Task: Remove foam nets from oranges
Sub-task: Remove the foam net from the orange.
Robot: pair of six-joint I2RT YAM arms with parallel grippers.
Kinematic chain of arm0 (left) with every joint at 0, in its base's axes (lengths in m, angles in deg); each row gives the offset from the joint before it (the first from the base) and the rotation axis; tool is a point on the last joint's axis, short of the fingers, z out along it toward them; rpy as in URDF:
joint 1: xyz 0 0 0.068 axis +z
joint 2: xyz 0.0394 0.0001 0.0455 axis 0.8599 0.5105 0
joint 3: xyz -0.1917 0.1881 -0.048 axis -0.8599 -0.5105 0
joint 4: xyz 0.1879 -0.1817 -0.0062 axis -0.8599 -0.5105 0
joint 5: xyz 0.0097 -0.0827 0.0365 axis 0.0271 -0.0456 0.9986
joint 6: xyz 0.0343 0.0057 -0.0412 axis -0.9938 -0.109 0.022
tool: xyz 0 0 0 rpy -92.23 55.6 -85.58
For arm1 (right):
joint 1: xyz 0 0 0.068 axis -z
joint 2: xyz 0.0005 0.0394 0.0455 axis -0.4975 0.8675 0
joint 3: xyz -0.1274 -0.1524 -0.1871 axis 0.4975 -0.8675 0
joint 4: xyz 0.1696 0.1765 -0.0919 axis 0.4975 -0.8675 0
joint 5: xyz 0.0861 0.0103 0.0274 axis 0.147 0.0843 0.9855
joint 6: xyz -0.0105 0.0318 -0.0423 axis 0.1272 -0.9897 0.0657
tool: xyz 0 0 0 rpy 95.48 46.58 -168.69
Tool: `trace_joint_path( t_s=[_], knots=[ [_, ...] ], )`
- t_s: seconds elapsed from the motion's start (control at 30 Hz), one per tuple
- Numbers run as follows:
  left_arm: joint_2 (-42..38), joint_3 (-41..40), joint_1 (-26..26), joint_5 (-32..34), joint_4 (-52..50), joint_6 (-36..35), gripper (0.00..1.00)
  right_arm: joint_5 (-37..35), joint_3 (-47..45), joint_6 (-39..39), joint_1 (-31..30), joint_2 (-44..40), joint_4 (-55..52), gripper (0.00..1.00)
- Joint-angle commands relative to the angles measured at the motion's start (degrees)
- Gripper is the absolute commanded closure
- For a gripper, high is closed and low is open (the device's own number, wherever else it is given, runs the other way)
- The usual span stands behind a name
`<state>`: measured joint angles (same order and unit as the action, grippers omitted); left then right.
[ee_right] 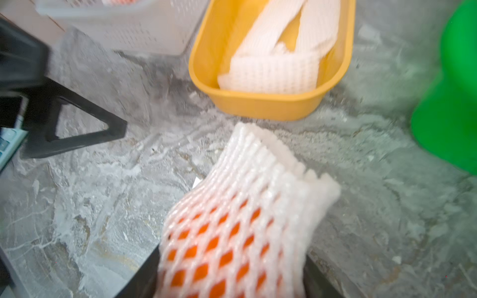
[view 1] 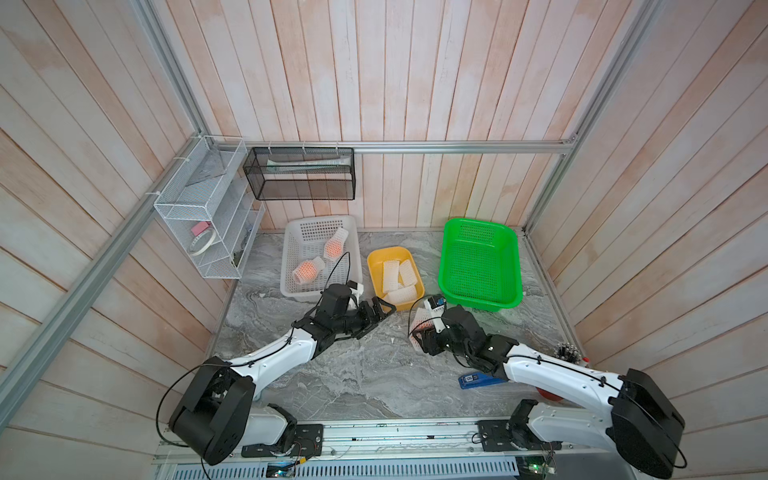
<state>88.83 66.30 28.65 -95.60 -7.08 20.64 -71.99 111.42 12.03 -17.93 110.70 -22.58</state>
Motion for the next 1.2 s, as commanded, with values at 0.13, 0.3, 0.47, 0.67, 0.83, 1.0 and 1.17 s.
trace_joint_path(
  t_s=[0.13, 0.3, 0.47, 0.67, 0.83, 1.0, 1.17],
  knots=[
    [5.1, 4.1, 1.9, -7.9, 5.2, -8.7, 0.00, -8.0, -14.2, 9.6, -0.6, -2.2, 31.5, 0.44],
    [10.2, 4.0, 2.2, -16.0, 13.5, -14.5, 0.00, -5.1, -16.2, 17.5, -0.6, 1.0, 38.0, 0.43],
    [16.4, 4.9, 2.2, -23.6, 21.7, -7.2, 0.03, -4.0, -19.6, 24.5, -0.6, 3.9, 48.4, 0.43],
    [17.9, 4.1, 1.3, -24.2, 34.1, 9.3, 0.03, -1.6, -19.6, 28.7, -0.6, 9.1, 51.6, 0.43],
    [18.0, 5.0, 0.3, -24.0, 32.1, 11.7, 0.04, -1.3, -20.3, 30.3, -0.6, 12.2, 55.4, 0.43],
    [18.8, 1.8, 0.0, -27.0, 41.7, 21.7, 0.10, -1.2, -20.2, 31.7, -0.6, 15.7, 58.0, 0.43],
    [16.4, 5.1, -1.0, -25.9, 22.9, 8.6, 0.19, -1.0, -20.3, 31.7, -0.6, 16.9, 59.7, 0.43]
  ],
)
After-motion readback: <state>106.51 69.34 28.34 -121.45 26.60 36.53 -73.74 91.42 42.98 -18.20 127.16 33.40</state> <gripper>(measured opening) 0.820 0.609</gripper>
